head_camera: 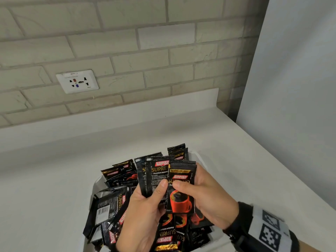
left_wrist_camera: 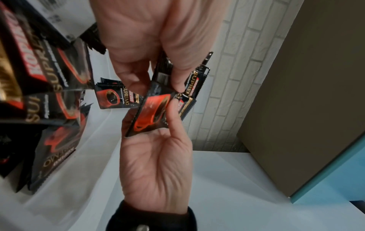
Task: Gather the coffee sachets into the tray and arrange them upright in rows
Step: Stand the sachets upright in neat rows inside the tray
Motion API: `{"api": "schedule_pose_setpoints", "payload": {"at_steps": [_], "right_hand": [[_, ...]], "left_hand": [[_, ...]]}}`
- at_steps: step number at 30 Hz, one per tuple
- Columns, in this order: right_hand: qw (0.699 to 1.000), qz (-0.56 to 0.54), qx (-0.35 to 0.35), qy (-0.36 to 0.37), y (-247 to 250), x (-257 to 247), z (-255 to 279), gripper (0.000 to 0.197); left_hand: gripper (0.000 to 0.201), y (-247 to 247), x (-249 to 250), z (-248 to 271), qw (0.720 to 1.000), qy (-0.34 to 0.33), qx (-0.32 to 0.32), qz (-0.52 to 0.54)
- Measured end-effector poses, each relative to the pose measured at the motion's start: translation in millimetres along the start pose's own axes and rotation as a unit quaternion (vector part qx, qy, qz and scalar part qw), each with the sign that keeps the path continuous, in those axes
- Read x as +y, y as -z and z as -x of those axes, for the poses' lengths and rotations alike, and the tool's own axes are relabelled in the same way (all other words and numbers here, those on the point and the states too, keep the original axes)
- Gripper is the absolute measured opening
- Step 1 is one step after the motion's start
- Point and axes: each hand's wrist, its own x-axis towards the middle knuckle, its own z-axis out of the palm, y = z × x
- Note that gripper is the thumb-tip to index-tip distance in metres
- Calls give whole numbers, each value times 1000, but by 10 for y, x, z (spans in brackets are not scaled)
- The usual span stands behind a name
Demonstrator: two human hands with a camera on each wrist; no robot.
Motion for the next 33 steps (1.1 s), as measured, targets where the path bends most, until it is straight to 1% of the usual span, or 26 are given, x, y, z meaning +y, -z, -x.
{"api": "schedule_pose_setpoints", "payload": {"at_steps": [4, 5, 6, 8, 9, 11, 12, 13, 15, 19, 20, 22, 25, 26, 27, 28, 29, 30, 31, 32, 33], "right_hand": [[999, -23, -19, -23, 10, -104, 0, 31], [1000, -12, -20, -21, 42, -157, -10, 28], [1000, 20, -18, -7, 82, -218, -25, 25], [990, 134, -12, 40, 176, -351, -62, 23], [974, 214, -11, 65, 228, -411, -86, 25], [918, 384, -15, 99, 319, -507, -153, 31], [890, 444, -20, 102, 356, -535, -199, 32], [869, 483, -26, 100, 390, -554, -258, 31], [847, 524, -36, 86, 456, -559, -413, 25], [800, 594, -67, 60, 525, -495, -749, 17], [790, 606, -77, 53, 516, -468, -810, 16], [773, 625, -95, 45, 485, -405, -909, 16], [736, 665, -121, 43, 418, -335, -1007, 27], [714, 688, -126, 41, 400, -319, -1032, 28], [684, 716, -129, 49, 379, -317, -1044, 24], [649, 748, -129, 61, 362, -319, -1053, 17], [615, 774, -130, 76, 341, -328, -1055, 7], [587, 794, -131, 87, 326, -334, -1066, 9], [559, 813, -134, 94, 310, -338, -1074, 16], [537, 827, -137, 95, 302, -337, -1088, 21], [522, 836, -136, 102, 296, -338, -1099, 23]], "left_hand": [[26, 29, 12, -20, 1000, -5, 14, -7], [25, 51, 27, -23, 1000, -9, 20, -8], [24, 78, 52, -23, 1000, -14, 25, -7], [25, 147, 97, -28, 999, -32, 23, 1], [28, 173, 122, -29, 999, -40, 17, 5], [32, 218, 167, -23, 999, -50, 9, 15], [34, 240, 172, -22, 998, -53, 6, 19], [36, 250, 175, -20, 998, -54, 4, 19], [40, 260, 172, -14, 998, -55, -2, 10], [38, 251, 171, 16, 998, -63, -8, 1], [45, 250, 181, 24, 998, -68, -10, 2], [66, 251, 199, 31, 997, -75, -14, -8], [88, 279, 198, 8, 997, -75, 3, 8], [96, 283, 197, -3, 997, -71, 15, 12], [102, 288, 197, -8, 997, -68, 25, 13], [105, 293, 194, -11, 997, -66, 31, 14], [106, 285, 195, -6, 997, -68, 38, 13], [104, 278, 199, -5, 996, -69, 50, 7], [94, 282, 194, -12, 996, -69, 61, 3], [75, 294, 184, -23, 996, -66, 67, 8], [50, 309, 177, -36, 996, -61, 67, 23]]}}
